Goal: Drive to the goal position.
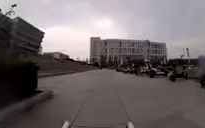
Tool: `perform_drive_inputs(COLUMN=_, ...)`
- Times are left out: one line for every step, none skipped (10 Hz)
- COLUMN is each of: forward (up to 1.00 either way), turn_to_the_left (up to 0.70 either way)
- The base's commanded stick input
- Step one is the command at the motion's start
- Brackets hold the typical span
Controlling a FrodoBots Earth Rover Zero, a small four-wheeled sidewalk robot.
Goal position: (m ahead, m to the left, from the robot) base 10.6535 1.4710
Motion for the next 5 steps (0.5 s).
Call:
perform_drive_inputs(forward=0.6, turn_to_the_left=0.0)
perform_drive_inputs(forward=0.6, turn_to_the_left=0.0)
perform_drive_inputs(forward=0.6, turn_to_the_left=0.0)
perform_drive_inputs(forward=0.6, turn_to_the_left=0.0)
perform_drive_inputs(forward=0.6, turn_to_the_left=0.0)
